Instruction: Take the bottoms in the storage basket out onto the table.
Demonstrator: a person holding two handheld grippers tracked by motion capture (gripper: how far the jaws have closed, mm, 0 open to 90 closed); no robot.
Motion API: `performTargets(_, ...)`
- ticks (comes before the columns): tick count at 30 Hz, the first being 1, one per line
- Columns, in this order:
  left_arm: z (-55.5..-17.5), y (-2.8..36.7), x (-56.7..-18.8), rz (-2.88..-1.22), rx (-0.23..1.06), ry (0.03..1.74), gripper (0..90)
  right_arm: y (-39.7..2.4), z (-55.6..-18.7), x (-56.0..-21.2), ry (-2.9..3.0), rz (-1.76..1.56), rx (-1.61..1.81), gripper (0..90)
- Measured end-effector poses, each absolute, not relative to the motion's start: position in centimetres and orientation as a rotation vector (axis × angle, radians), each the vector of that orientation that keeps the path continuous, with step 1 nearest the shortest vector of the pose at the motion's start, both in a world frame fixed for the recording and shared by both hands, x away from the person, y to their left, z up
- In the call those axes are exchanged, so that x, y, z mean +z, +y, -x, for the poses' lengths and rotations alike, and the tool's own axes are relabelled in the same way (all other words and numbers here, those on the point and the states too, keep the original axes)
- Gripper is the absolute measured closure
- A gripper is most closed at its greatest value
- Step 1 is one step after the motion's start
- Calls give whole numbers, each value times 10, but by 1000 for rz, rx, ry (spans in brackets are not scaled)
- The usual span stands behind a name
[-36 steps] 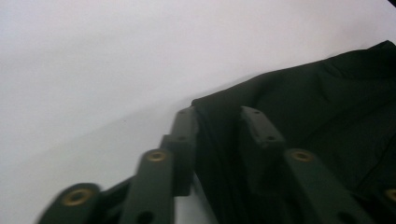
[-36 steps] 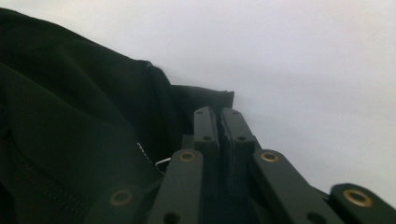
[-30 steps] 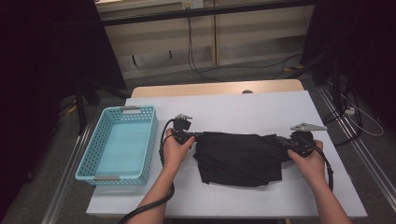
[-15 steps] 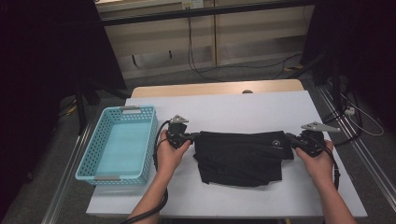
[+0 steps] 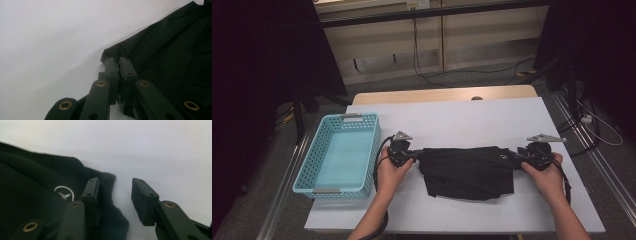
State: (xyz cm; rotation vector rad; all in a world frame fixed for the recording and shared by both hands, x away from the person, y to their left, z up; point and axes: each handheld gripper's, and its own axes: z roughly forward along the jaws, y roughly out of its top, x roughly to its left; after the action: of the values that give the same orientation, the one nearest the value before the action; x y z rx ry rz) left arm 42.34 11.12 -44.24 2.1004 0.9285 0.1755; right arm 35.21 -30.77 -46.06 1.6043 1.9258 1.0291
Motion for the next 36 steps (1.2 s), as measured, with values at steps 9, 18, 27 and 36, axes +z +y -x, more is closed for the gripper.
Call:
performTargets(9,-424,112,-443,-2109,163,927,865,-302,-361,-463,1977,-1603,975,586)
performTargets(18,-422,114,-440,-2102,165,918,868,-300,-357,-464,2025,-1585,1023,845)
performTargets(27,-421,118,-426,-2031,193,887,869,-311,-343,-440,1840,-1502,1208,855)
performTargets(36,-402,121,-420,-2044,149,851,869,-310,-300,-432,1948,-1430,1160,854)
